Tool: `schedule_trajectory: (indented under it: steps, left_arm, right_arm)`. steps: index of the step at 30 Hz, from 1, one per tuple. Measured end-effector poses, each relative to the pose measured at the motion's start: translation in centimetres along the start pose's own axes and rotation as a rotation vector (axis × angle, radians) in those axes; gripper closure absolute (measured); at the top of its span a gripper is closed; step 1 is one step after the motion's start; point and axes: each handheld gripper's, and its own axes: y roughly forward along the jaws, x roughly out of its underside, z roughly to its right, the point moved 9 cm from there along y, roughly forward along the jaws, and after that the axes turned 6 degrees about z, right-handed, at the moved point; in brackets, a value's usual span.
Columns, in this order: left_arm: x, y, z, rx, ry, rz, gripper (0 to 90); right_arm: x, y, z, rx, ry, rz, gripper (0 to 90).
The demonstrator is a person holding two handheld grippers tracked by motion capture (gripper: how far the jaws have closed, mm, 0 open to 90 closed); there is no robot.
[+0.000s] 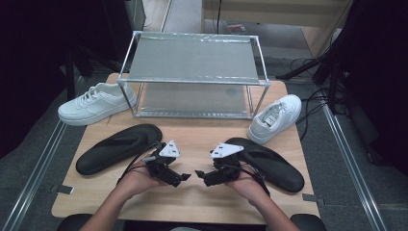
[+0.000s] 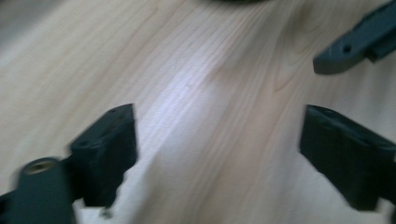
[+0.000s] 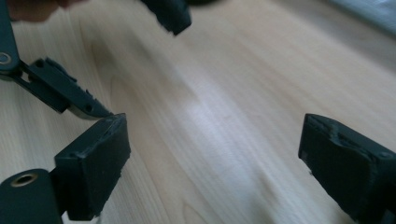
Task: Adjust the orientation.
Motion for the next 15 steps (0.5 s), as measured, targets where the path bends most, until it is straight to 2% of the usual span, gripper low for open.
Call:
schedule_trajectory:
  steps: [1, 2, 3, 4, 5, 6, 7, 9, 11, 12, 13, 14, 15]
  left_arm:
    - [0.0, 0.0, 0.3, 0.02, -0.019, 0.009, 15.8]
    - [0.2, 0.0, 0.5, 0.034, -0.018, 0.007, 16.3]
    - [0.4, -0.1, 0.7, 0.033, -0.001, 0.008, 20.3]
    - [0.5, -0.4, 0.6, 0.016, 0.021, 0.015, 23.8]
    - [0.5, -0.7, 0.4, 0.001, 0.034, 0.031, 24.9]
    - [0.6, -1.0, 0.4, 0.006, 0.031, 0.046, 27.8]
    - [0.7, -1.3, 0.4, 0.019, 0.029, 0.04, 29.3]
    - [1.1, -1.8, 0.6, 0.047, 0.034, 0.019, 25.7]
    - [1.2, -2.2, 0.6, 0.051, 0.032, 0.026, 26.5]
    - [1.0, -2.4, 0.6, 0.062, 0.017, 0.037, 27.7]
    - [0.8, -2.6, 0.6, 0.083, -0.006, 0.053, 27.8]
    - [0.7, -2.7, 0.5, 0.107, -0.027, 0.07, 22.8]
    - [0.5, -2.7, 0.4, 0.125, -0.045, 0.086, 22.8]
  right_arm:
    - [0.0, 0.0, 0.0, 0.0, 0.0, 0.0, 12.5]
    - [-0.1, -0.3, 0.3, 0.011, 0.01, 0.009, 13.9]
    - [0.0, -0.5, 0.5, 0.015, 0.021, 0.008, 13.3]
    - [0.3, -0.6, 0.6, 0.013, 0.02, 0.0, 13.4]
    - [0.6, -0.7, 0.8, 0.014, 0.024, -0.021, 13.4]
    - [1.1, -0.7, 0.9, 0.005, 0.037, -0.049, 13.3]
    - [1.4, -0.6, 1.5, 0.013, 0.049, -0.082, 13.4]
    - [1.4, -0.6, 1.8, 0.031, 0.045, -0.082, 13.4]
    - [1.2, -0.7, 2.3, 0.054, 0.014, -0.076, 13.2]
    - [1.1, -0.8, 2.5, 0.065, 0.005, -0.069, 13.2]
    - [0.9, -0.8, 2.4, 0.049, 0.01, -0.062, 13.2]
    - [0.7, -1.0, 2.0, -0.015, 0.029, -0.056, 13.4]
    - [0.7, -1.0, 2.0, -0.015, 0.029, -0.056, 13.4]
